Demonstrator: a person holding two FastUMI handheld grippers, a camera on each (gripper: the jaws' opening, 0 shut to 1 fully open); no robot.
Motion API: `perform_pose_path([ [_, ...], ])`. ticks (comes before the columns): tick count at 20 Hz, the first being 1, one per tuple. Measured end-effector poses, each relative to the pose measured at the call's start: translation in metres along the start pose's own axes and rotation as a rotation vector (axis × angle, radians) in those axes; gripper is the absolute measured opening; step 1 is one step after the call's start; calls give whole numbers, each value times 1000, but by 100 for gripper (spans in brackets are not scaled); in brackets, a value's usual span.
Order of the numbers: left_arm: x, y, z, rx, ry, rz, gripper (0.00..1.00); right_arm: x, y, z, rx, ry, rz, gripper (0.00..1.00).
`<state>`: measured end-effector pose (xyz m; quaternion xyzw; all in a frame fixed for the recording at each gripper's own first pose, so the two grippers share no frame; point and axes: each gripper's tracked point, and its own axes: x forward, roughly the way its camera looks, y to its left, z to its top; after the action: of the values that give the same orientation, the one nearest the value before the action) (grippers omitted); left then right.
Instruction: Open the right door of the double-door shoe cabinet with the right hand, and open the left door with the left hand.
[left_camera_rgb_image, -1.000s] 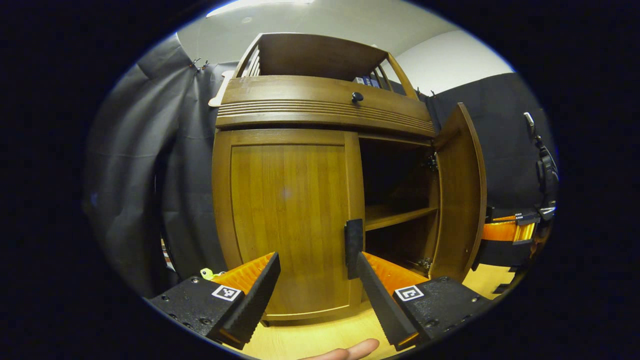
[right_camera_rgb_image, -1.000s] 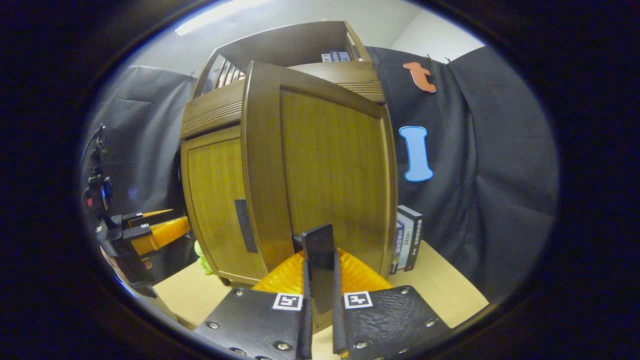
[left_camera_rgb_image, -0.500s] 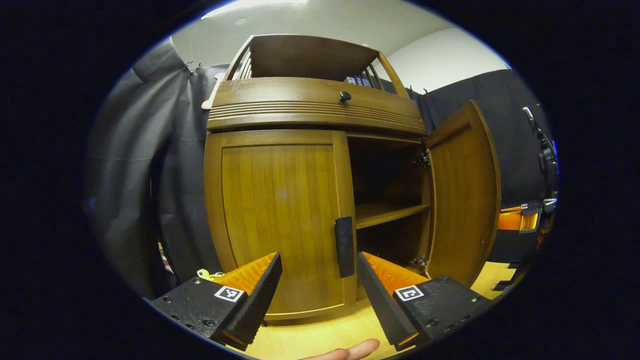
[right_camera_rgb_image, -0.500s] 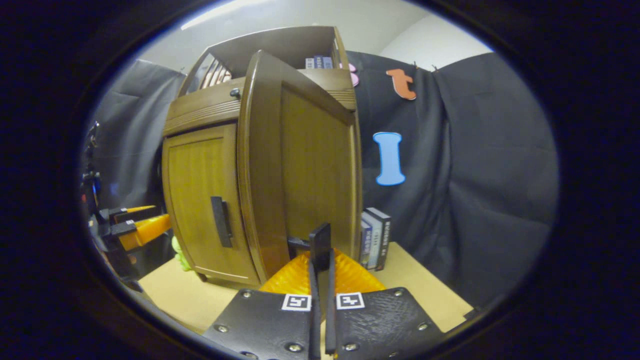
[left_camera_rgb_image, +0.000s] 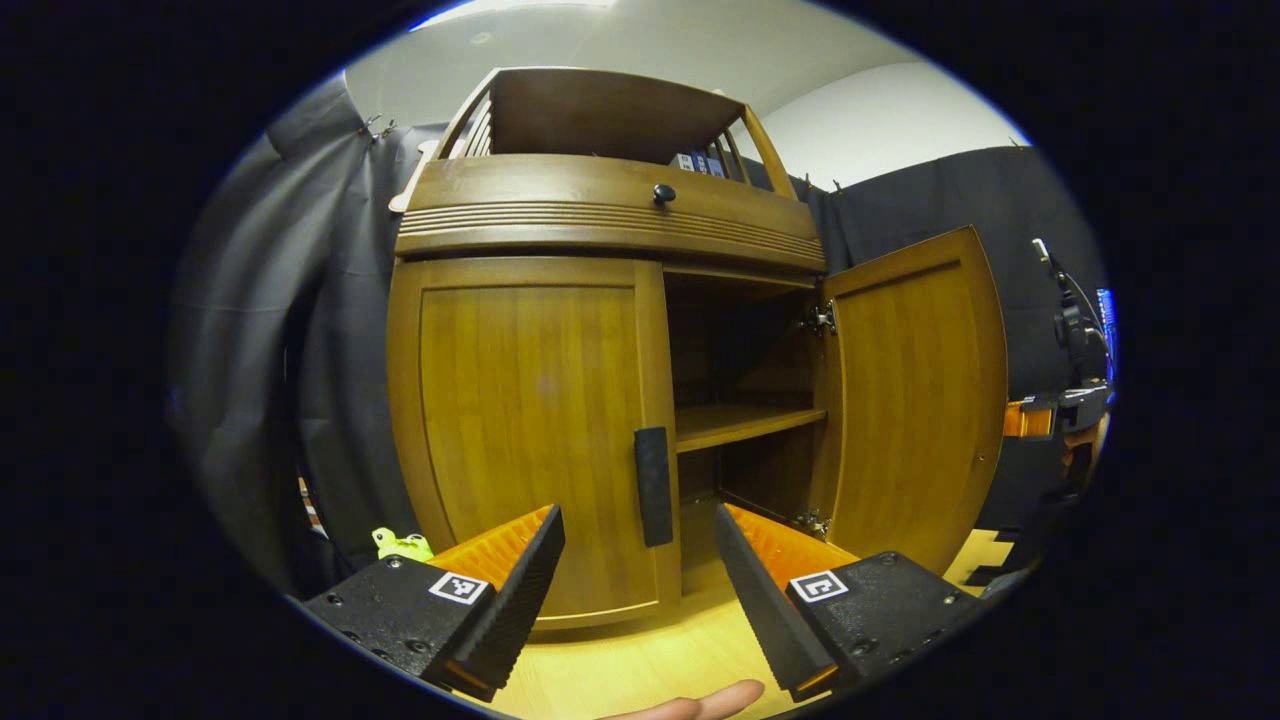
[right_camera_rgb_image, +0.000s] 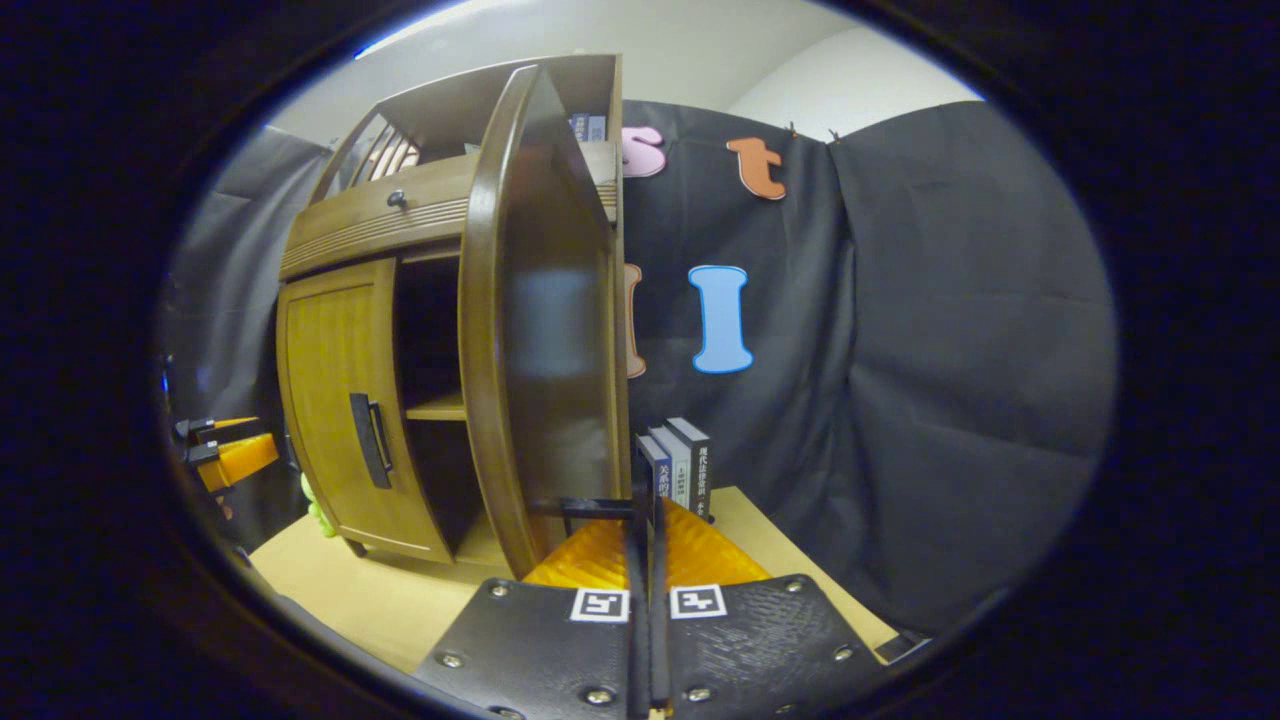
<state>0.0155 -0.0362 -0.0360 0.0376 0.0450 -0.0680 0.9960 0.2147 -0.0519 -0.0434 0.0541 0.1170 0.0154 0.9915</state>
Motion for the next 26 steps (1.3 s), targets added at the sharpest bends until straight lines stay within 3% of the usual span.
perform_pose_path([
  [8, 16, -1, -19, -2, 39, 39, 94, -5, -4, 2, -8, -46, 22, 1],
  [9, 20, -2, -23, -3, 50, 46, 94, -9, -8, 0, -31, -54, 6, 1],
  [10, 21, -4, -29, -3, 62, 53, 94, -14, -15, 3, -59, -75, -9, 10],
  [13, 26, -3, -34, 27, 63, 94, 94, -35, -51, 7, -69, -131, -119, 10],
  [16, 33, -4, -41, 60, 58, 140, 94, -70, -86, 8, -36, -177, -222, 64],
  [18, 38, -3, -43, 59, 58, 168, 93, -90, -84, 11, -36, -195, -184, 100],
  [21, 44, -5, -41, 36, 45, 188, 99, -120, -87, 10, -61, -216, -178, 99],
  [24, 53, -4, -39, 35, 21, 213, 96, -151, -89, 10, -67, -231, -203, 96],
  [26, 62, -4, -39, 29, 9, 223, 99, -171, -77, 13, -33, -277, -179, 100],
])
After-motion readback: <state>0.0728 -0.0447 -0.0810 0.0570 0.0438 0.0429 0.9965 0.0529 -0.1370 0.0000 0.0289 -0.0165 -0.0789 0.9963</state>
